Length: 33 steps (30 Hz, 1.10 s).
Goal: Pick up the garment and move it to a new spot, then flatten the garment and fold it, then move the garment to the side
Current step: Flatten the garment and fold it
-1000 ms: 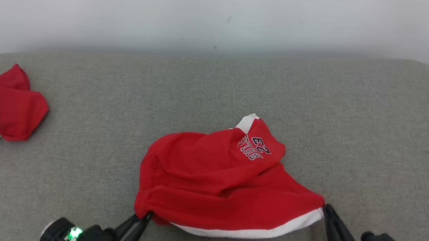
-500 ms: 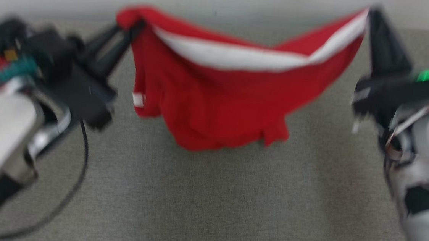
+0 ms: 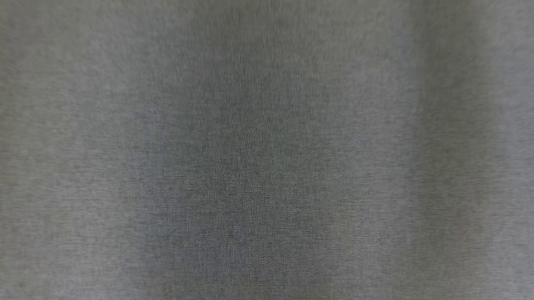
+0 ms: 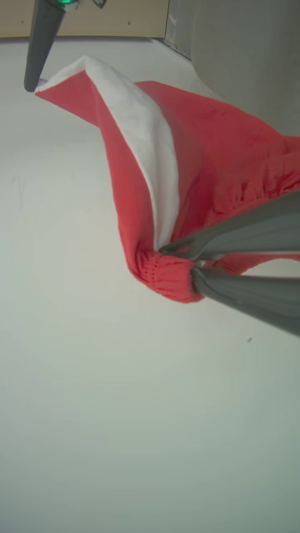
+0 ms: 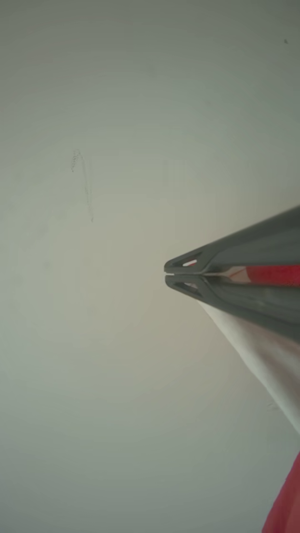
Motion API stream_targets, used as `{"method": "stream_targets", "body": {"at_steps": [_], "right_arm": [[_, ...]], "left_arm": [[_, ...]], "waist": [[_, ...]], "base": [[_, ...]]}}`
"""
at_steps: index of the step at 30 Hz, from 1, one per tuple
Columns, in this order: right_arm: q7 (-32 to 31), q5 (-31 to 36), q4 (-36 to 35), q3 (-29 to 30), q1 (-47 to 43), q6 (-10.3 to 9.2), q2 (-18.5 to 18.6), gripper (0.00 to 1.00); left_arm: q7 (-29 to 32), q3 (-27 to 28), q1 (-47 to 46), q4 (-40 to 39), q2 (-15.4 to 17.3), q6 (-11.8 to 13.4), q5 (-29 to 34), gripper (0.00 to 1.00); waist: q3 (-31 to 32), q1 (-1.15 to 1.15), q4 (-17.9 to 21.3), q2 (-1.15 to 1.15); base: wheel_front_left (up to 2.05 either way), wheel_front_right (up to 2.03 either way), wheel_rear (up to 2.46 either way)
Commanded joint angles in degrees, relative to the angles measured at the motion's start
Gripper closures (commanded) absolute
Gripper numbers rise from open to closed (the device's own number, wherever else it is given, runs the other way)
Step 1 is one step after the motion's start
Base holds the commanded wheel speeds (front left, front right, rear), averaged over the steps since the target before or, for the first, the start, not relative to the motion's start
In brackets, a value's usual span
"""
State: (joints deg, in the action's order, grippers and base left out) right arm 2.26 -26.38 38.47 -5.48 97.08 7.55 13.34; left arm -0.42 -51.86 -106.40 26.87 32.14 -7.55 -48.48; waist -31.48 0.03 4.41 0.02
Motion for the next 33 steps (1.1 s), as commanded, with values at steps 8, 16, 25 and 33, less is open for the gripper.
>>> {"method": "stream_targets", "body": {"at_steps": [8,16,25,33], "right_arm": [[3.6,2.6,8.2,-1.9,8.8,-0.12,0.2,1.0],[8.9,-1.1,11.3,-6.1,2.4,-0.13,-0.2,1.0],[12.3,-6.3,2.2,-12.6,-24.2,-0.13,3.4,1.0],[12.6,-8.2,-10.9,-13.2,-51.5,-0.12,6.4,1.0]], "left_arm": [[-3.7,-5.5,-8.2,7.1,-1.9,0.1,-3.8,1.0],[-10.5,-11.7,-2.0,7.8,0.3,0.1,-9.2,1.0],[-14.8,-11.6,21.5,-0.7,3.5,2.6,-10.6,1.0],[-14.8,-6.1,49.0,-15.8,5.8,8.8,-4.6,1.0]], "waist": [[-10.1,-0.03,0.3,-0.02],[-10.2,-0.03,1.2,-0.02],[-0.9,-0.03,1.2,-0.02],[6.9,-0.03,0.5,-0.02]], "base": [[0.0,0.0,0.0],[0.0,0.0,0.0],[0.0,0.0,0.0],[0.0,0.0,0.0]]}}
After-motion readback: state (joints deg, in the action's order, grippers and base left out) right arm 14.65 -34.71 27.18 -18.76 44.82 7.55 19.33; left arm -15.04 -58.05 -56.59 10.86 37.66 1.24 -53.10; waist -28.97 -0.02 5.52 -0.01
